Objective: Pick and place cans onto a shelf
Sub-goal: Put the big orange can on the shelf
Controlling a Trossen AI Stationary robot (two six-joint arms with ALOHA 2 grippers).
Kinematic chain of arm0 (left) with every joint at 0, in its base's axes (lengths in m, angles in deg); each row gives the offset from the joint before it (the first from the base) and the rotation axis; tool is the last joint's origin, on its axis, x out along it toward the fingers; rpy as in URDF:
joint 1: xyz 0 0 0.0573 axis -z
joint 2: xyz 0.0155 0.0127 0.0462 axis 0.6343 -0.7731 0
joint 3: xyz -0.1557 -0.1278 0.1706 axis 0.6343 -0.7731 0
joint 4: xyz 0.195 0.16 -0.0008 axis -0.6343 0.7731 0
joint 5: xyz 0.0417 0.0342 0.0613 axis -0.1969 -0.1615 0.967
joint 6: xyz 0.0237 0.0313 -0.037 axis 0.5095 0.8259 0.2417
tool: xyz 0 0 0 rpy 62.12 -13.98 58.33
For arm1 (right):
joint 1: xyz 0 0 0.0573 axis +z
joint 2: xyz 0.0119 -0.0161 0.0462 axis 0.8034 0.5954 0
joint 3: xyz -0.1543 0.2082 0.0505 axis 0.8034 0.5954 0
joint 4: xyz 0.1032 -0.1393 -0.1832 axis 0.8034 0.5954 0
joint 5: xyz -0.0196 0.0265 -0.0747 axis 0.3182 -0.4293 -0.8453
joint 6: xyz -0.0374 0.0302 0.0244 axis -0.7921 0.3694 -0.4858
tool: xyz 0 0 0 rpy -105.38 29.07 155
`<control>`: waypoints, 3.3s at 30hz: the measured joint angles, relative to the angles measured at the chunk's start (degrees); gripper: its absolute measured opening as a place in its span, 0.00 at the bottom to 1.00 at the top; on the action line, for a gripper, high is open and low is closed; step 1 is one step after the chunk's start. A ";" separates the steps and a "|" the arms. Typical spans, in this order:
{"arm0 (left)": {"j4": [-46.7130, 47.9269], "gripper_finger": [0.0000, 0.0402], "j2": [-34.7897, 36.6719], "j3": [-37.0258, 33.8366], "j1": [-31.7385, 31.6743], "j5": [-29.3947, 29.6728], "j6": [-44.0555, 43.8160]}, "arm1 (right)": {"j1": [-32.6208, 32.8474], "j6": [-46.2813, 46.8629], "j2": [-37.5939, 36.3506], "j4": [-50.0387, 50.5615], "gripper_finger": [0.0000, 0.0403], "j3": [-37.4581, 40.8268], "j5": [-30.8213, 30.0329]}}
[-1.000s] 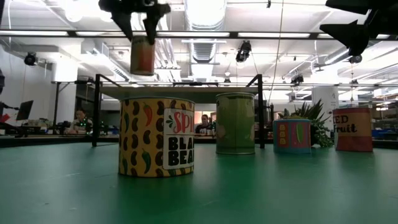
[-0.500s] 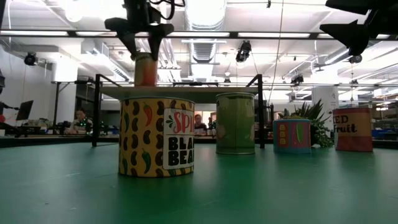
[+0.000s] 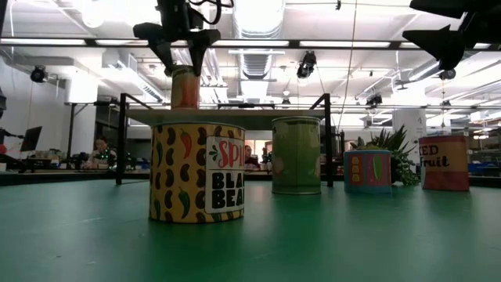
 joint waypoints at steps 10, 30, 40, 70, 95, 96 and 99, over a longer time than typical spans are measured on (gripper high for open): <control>-4.45 0.81 0.13 -4.93 0.02 0.77 -0.66 | 0.02 0.01 0.00 0.00 0.81 0.00 0.01; -4.46 0.90 0.18 -4.85 0.03 0.41 0.47 | 0.01 -0.44 0.00 0.00 0.81 0.00 0.00; -1.95 0.96 1.48 -2.25 0.25 0.22 0.52 | 0.01 -0.46 0.00 -0.01 0.81 0.00 0.00; -1.72 0.06 1.38 2.71 -0.19 -8.18 14.80 | 0.02 -0.90 0.00 -0.02 0.81 0.00 0.00; -1.69 0.00 -2.24 0.39 -2.21 -1.11 15.80 | 0.02 -1.53 0.00 0.02 0.81 0.00 -0.02; -1.51 0.00 -2.28 0.39 -2.30 -0.69 15.62 | 0.02 -1.53 0.00 0.00 0.81 0.00 -0.02; -1.02 0.00 -2.41 0.38 -2.56 0.30 15.48 | 0.02 -1.53 0.00 0.02 0.81 0.00 -0.02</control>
